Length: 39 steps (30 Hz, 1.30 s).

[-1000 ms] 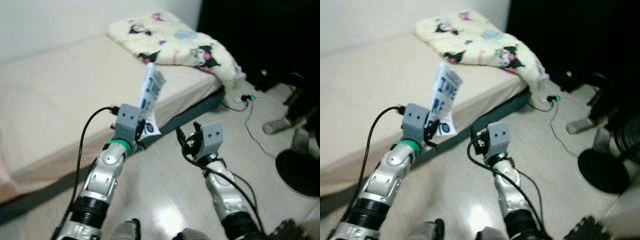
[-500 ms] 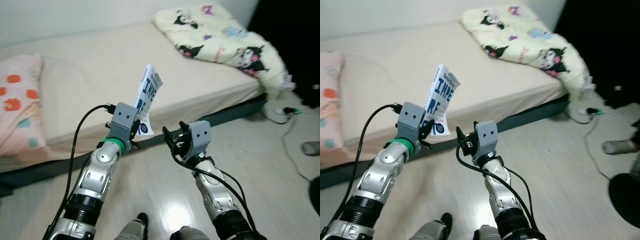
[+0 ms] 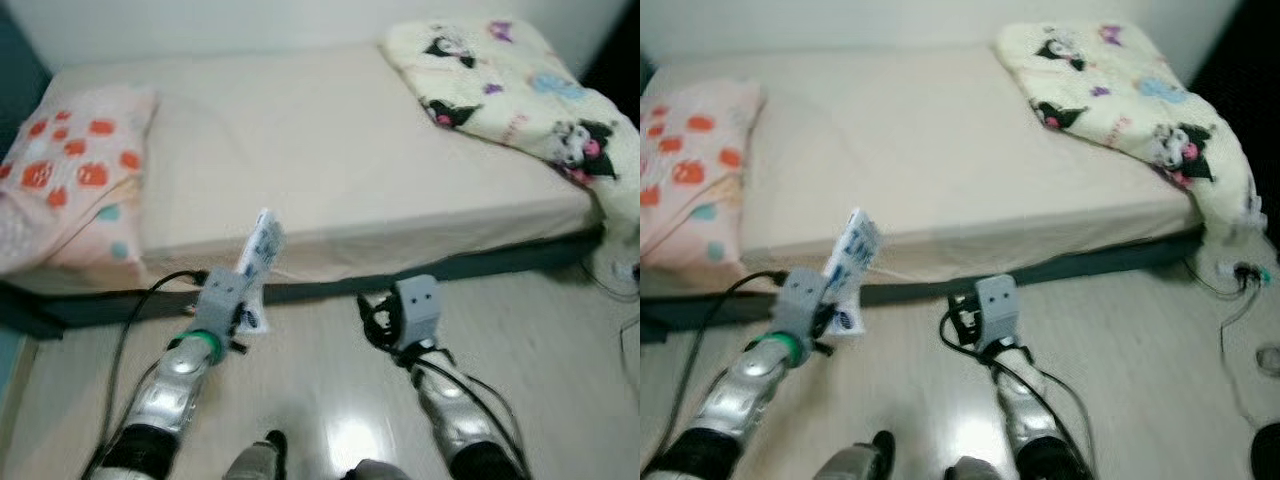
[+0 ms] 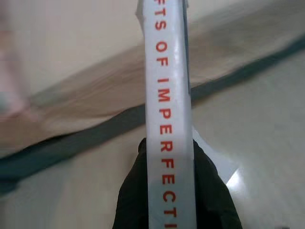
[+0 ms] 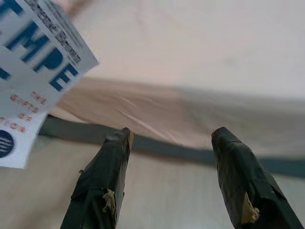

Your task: Clean up the room

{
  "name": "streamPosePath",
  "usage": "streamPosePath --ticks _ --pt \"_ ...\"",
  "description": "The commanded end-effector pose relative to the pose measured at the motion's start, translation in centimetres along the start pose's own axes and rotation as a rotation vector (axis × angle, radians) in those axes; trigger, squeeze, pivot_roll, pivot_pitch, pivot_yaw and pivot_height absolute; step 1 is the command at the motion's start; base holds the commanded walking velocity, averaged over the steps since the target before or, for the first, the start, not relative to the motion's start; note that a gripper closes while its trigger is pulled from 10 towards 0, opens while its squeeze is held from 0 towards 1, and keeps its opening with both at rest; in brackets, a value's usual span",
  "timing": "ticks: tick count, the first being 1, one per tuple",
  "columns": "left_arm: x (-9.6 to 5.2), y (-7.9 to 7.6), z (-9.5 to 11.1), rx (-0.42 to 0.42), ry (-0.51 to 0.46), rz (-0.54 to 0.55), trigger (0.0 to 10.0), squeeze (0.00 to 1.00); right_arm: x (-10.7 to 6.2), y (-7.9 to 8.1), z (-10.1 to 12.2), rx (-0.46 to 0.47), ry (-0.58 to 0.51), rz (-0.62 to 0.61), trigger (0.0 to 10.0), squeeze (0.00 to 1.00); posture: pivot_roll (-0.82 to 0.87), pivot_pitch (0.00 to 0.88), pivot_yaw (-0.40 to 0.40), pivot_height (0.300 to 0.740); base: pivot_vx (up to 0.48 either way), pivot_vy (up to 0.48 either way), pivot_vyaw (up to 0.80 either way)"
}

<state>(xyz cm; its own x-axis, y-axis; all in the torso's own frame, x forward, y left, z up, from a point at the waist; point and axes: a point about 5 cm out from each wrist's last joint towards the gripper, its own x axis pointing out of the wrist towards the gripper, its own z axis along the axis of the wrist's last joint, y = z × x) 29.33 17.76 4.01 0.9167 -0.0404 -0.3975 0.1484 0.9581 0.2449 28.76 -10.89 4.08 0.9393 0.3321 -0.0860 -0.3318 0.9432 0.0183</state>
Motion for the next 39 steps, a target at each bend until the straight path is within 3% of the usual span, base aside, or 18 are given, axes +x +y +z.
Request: streamPosePath --ticks 1,12,14,16,19,22,25,31,39 --pt "0.0 -0.2 0.5 -0.024 -0.032 0.004 10.0 0.0 -0.4 -0.2 -0.4 0.002 0.013 -0.001 10.0 0.0 -0.01 0.014 0.031 0.725 0.0 0.0 0.73" --pt "0.2 -0.3 1.0 -0.022 -0.072 0.028 10.0 0.0 0.3 -0.8 1.0 -0.017 -0.047 -0.021 10.0 0.0 -0.01 0.014 0.025 0.725 0.0 0.0 0.73" --pt "0.1 0.2 0.2 -0.015 -0.065 0.05 10.0 0.0 -0.3 -2.2 0.0 -0.013 -0.007 -0.097 10.0 0.0 -0.01 0.016 0.028 0.725 0.0 0.0 0.73" --pt "0.1 0.2 0.2 -0.015 -0.065 0.05 10.0 0.0 -0.3 -2.2 0.0 -0.013 -0.007 -0.097 10.0 0.0 -0.01 0.016 0.028 0.725 0.0 0.0 0.73" --pt "-0.1 0.6 -0.4 -0.012 -0.062 0.06 10.0 0.0 -1.1 -3.4 -1.1 -0.012 0.043 -0.164 10.0 0.0 -0.01 0.016 0.03 0.725 0.0 0.0 0.73" --pt "-0.4 1.2 -2.0 -0.003 -0.01 0.087 10.0 0.0 -3.1 -5.1 -3.3 0.009 0.138 -0.257 10.0 0.0 -0.02 0.014 0.033 0.725 0.0 0.0 0.72" --pt "-0.4 1.3 -2.6 -0.011 0.011 0.098 10.0 0.0 -3.8 -5.6 -4.0 0.02 0.167 -0.282 10.0 0.0 -0.03 0.015 0.033 0.725 0.0 0.0 0.72" --pt "-0.3 1.0 -2.2 -0.013 -0.007 0.092 10.0 0.0 -3.4 -5.1 -3.6 0.023 0.141 -0.252 10.0 0.0 -0.03 0.015 0.031 0.725 0.0 0.0 0.68" --pt "0.3 0.1 -0.8 0.012 -0.074 0.067 10.0 0.0 -1.9 -3.9 -2.3 0.014 0.079 -0.206 10.0 0.0 -0.03 0.018 0.028 0.725 0.28 0.0 0.0"
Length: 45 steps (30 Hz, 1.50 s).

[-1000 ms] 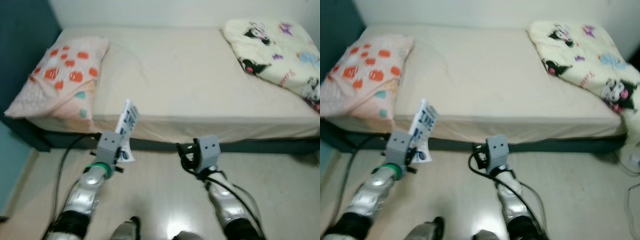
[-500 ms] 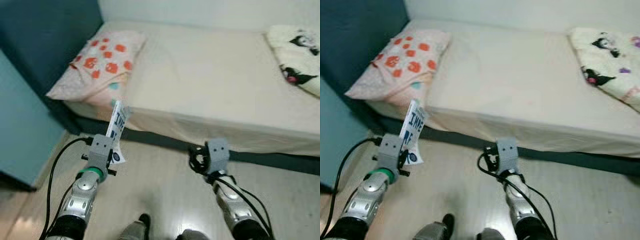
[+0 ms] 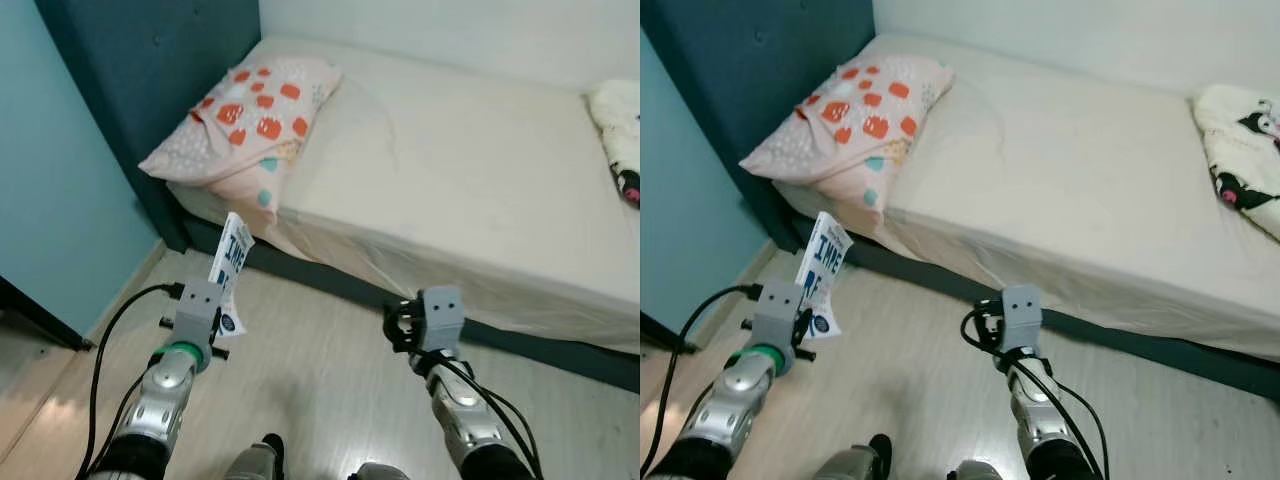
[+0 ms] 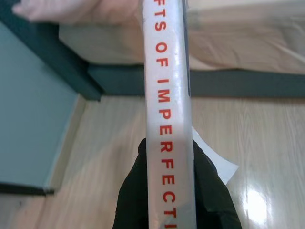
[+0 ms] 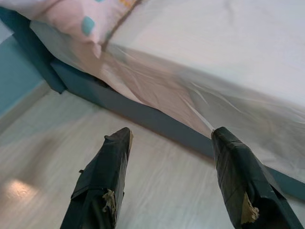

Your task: Clean up the room

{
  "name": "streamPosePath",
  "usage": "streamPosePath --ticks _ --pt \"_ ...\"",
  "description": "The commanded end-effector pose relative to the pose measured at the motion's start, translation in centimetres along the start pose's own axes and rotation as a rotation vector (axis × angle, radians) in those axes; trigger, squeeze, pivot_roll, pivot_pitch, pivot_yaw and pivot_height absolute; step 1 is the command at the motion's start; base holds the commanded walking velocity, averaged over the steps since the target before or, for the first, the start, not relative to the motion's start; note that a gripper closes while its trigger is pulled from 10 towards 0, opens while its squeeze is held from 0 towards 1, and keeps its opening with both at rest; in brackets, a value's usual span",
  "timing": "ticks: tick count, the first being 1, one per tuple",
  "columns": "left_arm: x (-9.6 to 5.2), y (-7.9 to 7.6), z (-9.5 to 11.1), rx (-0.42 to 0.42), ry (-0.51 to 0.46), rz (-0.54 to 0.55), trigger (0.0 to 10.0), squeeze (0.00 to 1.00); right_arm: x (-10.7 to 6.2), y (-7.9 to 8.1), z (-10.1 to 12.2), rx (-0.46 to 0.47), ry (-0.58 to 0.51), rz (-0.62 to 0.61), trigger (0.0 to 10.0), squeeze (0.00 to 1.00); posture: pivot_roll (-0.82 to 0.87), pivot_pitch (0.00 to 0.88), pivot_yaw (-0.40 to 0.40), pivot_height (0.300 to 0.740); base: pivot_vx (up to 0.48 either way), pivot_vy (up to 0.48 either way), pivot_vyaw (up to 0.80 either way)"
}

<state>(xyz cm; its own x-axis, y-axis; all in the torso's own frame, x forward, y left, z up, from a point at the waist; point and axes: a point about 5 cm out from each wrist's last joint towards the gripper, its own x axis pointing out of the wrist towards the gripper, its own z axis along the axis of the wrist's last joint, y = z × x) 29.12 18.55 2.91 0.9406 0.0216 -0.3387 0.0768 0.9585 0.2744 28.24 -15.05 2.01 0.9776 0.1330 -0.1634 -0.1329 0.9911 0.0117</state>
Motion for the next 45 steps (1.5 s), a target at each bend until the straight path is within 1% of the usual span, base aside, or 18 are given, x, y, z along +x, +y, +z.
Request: streamPosePath --ticks 1,7,22,32,33,34,35,39,40,41,45 --pt "0.2 -0.5 0.6 0.012 -0.037 -0.015 10.0 0.0 -0.1 -0.1 -0.1 -0.003 -0.001 -0.001 10.0 0.0 -0.03 0.018 0.028 0.725 0.428 0.0 0.0" --pt "0.4 -1.0 1.1 0.018 -0.056 -0.026 10.0 0.0 -0.1 0.1 0.0 0.004 -0.011 0.009 10.0 0.0 -0.03 0.021 0.029 0.725 0.429 0.0 0.0" --pt "0.5 -1.0 1.2 0.019 -0.064 -0.023 10.0 0.0 -0.2 0.3 -0.3 0.005 -0.004 0.021 10.0 0.0 -0.03 0.024 0.028 0.725 0.429 0.0 0.0" --pt "0.6 -1.2 1.8 0.016 -0.088 -0.032 10.0 0.0 -0.2 0.3 -0.3 0.011 -0.001 0.021 10.0 0.0 -0.03 0.022 0.03 0.725 0.422 0.0 0.0" --pt "0.6 -1.3 2.0 0.014 -0.101 -0.038 10.0 0.0 -0.1 0.3 -0.3 0.013 0.0 0.02 10.0 0.0 -0.03 0.023 0.031 0.725 0.42 0.0 0.0" --pt "0.6 -1.6 2.8 0.0 -0.136 -0.058 10.0 0.0 -0.1 0.3 -0.3 0.015 -0.002 0.02 10.0 0.0 -0.03 0.023 0.03 0.725 0.405 0.0 0.0" --pt "0.6 -1.6 2.8 0.0 -0.136 -0.058 10.0 0.0 -0.1 0.3 -0.3 0.015 -0.002 0.02 10.0 0.0 -0.03 0.023 0.03 0.725 0.405 0.0 0.0" --pt "0.4 -3.0 5.7 -0.032 -0.249 -0.143 10.0 0.0 0.0 0.3 -0.1 0.026 -0.002 0.017 10.0 0.0 -0.03 0.022 0.031 0.725 0.395 0.0 -0.66" --pt "0.4 -3.0 5.7 -0.032 -0.249 -0.143 10.0 0.0 0.0 0.3 -0.1 0.026 -0.002 0.017 10.0 0.0 -0.03 0.022 0.031 0.725 0.386 0.0 -0.74" --pt "0.4 -3.4 6.2 -0.034 -0.268 -0.158 10.0 0.0 0.1 0.3 -0.1 0.027 -0.002 0.016 10.0 0.0 -0.03 0.022 0.032 0.725 0.386 0.0 -0.74" --pt "0.4 -3.9 7.0 -0.042 -0.289 -0.176 10.0 0.0 0.1 0.3 -0.1 0.027 -0.003 0.014 10.0 0.0 -0.03 0.022 0.034 0.725 0.382 0.0 -0.74"
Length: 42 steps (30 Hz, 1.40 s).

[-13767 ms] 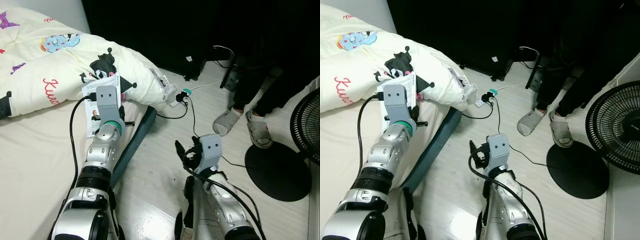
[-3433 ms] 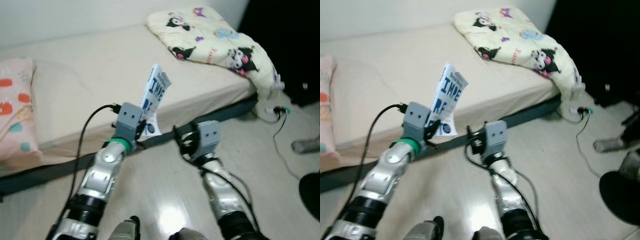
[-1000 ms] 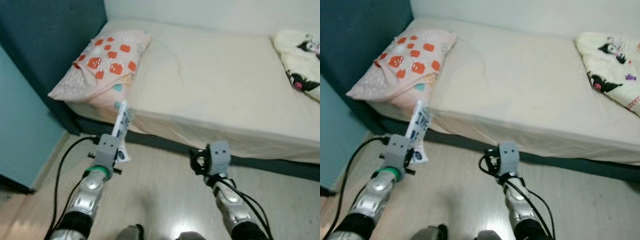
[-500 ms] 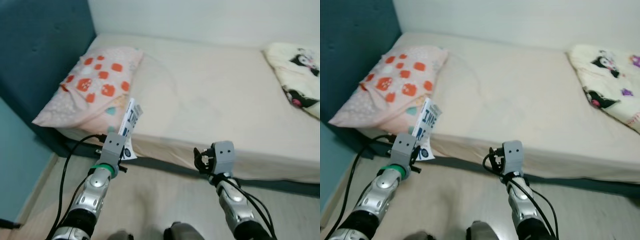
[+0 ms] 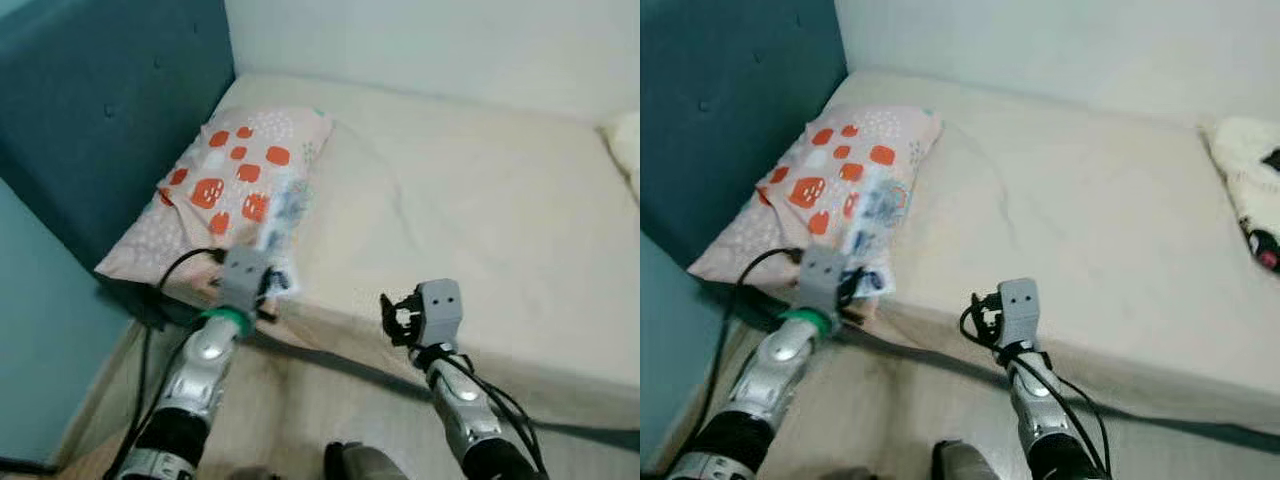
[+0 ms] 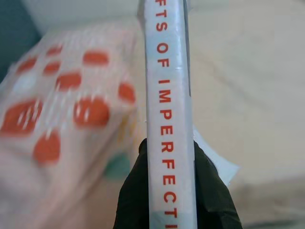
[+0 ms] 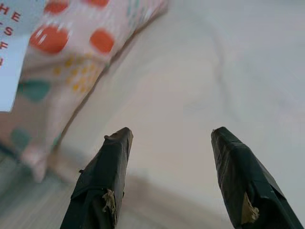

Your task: Clean up the room

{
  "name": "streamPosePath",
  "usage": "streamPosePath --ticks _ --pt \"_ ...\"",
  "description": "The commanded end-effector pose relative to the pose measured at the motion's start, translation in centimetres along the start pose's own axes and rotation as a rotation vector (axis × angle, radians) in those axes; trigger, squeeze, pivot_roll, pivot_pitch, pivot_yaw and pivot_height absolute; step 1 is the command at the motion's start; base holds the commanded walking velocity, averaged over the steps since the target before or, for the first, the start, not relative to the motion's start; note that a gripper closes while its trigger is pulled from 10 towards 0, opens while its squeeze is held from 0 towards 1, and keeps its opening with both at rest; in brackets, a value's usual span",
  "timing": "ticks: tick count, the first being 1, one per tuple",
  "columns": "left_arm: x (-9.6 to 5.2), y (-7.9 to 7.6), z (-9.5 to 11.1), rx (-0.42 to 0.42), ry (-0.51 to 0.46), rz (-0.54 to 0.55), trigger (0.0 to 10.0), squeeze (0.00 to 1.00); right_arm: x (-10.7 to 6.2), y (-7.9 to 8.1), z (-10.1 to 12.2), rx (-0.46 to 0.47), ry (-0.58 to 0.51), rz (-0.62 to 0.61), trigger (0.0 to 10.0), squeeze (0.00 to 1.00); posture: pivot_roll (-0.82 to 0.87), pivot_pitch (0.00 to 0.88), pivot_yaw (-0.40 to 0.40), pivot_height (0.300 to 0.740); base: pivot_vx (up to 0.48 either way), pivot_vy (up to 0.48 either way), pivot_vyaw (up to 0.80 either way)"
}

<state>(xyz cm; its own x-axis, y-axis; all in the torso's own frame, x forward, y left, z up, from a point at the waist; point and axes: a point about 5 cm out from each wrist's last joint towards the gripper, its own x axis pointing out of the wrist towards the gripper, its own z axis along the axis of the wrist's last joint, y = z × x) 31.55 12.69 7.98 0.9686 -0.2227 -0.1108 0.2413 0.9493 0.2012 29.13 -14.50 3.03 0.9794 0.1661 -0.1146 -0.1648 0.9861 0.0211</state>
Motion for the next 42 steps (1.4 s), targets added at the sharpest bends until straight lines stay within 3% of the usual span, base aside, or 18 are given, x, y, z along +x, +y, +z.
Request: streamPosePath --ticks 1,11,27,33,36,39,41,42 --pt "-0.1 0.1 0.0 -0.006 -0.004 0.002 10.0 0.0 -0.8 -0.1 -1.2 0.022 0.045 -0.02 10.0 0.0 -0.03 0.022 0.034 0.725 0.379 0.0 -0.74" --pt "-0.3 0.2 0.0 -0.005 0.004 -0.004 10.0 0.0 -0.7 0.0 -1.2 0.02 0.042 -0.02 10.0 0.0 -0.03 0.023 0.034 0.725 0.366 0.0 -0.09" --pt "-0.6 -0.3 -0.3 -0.028 0.018 -0.036 10.0 0.0 -0.7 0.0 -1.2 0.01 0.041 -0.012 10.0 0.0 -0.03 0.019 0.033 0.725 0.0 0.0 0.0" --pt "-0.6 -0.7 -0.5 -0.157 0.057 -0.05 10.0 0.0 -0.6 0.0 -1.1 0.004 0.041 -0.011 10.0 0.0 -0.03 0.016 0.034 0.725 0.0 0.0 0.0" --pt "-0.6 -1.6 -0.3 -0.286 0.09 -0.12 10.0 0.0 -0.6 0.0 -1.0 0.0 0.037 -0.016 10.0 0.0 -0.03 0.017 0.035 0.71 0.0 0.0 0.0" --pt "-0.7 -2.1 -0.1 -0.355 0.102 -0.161 10.0 0.0 -0.5 0.0 -1.0 0.001 0.034 -0.017 10.0 0.0 -0.03 0.017 0.034 0.7 0.0 0.0 0.0" --pt "-0.7 -2.1 -0.1 -0.355 0.102 -0.161 10.0 0.0 -0.5 0.0 -1.0 0.001 0.034 -0.017 10.0 0.0 -0.03 0.017 0.034 0.7 0.0 0.0 0.0" --pt "-0.6 -2.3 0.3 -0.406 0.101 -0.177 10.0 0.0 -0.5 0.0 -1.0 0.003 0.033 -0.017 10.0 0.0 -0.03 0.017 0.036 0.685 0.0 0.0 0.0"
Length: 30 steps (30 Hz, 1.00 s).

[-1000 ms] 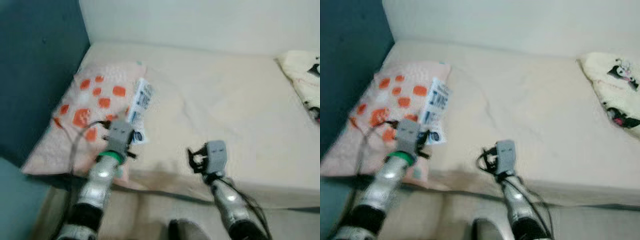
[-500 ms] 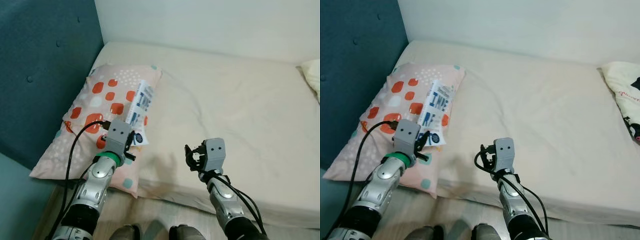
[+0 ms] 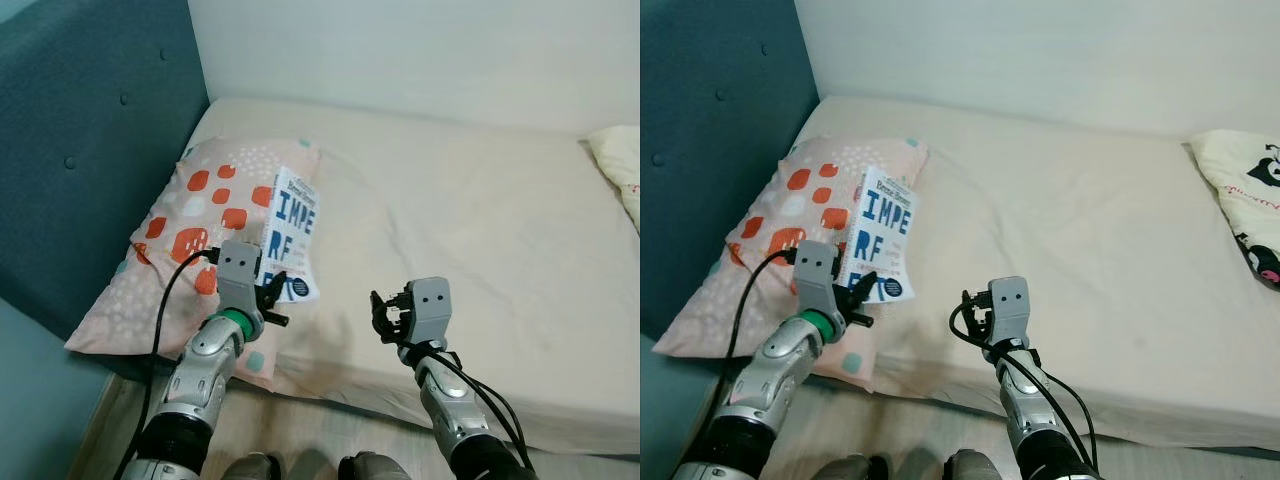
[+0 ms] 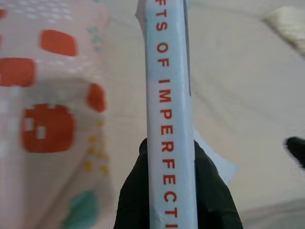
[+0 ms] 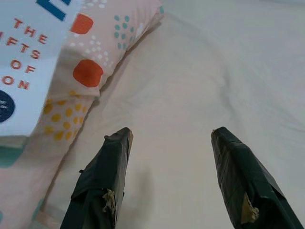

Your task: Clean up the room

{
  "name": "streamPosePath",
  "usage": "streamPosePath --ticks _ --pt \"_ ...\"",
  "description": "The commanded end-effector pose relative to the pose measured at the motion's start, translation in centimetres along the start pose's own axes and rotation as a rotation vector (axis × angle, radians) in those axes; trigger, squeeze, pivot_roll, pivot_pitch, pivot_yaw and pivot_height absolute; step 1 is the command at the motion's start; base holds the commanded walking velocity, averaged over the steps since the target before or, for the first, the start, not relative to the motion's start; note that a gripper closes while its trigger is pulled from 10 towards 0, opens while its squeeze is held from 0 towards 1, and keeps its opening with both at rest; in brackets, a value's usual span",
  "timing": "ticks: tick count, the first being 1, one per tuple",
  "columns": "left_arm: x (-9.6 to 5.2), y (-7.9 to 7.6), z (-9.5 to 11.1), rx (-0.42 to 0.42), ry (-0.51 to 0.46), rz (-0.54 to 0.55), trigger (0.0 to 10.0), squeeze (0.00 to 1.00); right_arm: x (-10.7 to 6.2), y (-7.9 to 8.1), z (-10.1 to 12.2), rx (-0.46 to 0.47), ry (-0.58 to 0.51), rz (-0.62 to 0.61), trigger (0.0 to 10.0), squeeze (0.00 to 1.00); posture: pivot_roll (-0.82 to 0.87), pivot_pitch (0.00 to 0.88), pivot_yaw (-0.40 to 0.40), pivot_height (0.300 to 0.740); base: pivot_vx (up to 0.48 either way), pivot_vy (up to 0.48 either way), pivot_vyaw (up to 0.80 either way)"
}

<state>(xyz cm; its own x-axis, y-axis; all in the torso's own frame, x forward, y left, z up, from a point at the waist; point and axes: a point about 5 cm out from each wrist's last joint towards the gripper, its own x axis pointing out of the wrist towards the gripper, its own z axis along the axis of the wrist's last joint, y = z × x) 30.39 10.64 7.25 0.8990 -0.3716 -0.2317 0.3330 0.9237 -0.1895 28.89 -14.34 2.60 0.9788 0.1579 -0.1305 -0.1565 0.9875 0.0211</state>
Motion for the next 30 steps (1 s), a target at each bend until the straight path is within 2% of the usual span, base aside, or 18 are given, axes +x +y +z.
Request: streamPosePath --ticks 1,8,18,25,30 --pt "0.0 -0.2 0.6 -0.033 -0.021 -0.018 10.0 0.0 -0.3 -0.2 -0.5 0.002 0.017 -0.009 10.0 0.0 -0.03 0.017 0.036 0.68 0.0 0.0 0.0" --pt "0.1 -0.4 1.1 -0.069 -0.026 -0.031 10.0 0.0 -0.4 -0.1 -0.6 0.004 0.018 -0.01 10.0 0.0 -0.03 0.02 0.038 0.655 0.0 0.0 0.0" --pt "0.0 -0.5 1.5 -0.077 -0.012 -0.044 10.0 0.0 -0.4 -0.1 -0.6 0.005 0.019 -0.013 10.0 0.0 -0.03 0.025 0.041 0.625 0.0 0.0 0.0" --pt "0.1 -0.7 1.9 -0.102 -0.013 -0.058 10.0 0.0 -0.4 -0.1 -0.6 0.007 0.018 -0.02 10.0 0.0 -0.03 0.027 0.04 0.625 0.0 0.0 0.0" --pt "1.6 -3.0 3.8 -0.18 -0.039 -0.197 10.0 0.0 -0.2 0.2 -0.4 -0.002 0.01 -0.005 10.0 0.0 -0.03 0.038 0.034 0.625 0.0 0.0 0.0"
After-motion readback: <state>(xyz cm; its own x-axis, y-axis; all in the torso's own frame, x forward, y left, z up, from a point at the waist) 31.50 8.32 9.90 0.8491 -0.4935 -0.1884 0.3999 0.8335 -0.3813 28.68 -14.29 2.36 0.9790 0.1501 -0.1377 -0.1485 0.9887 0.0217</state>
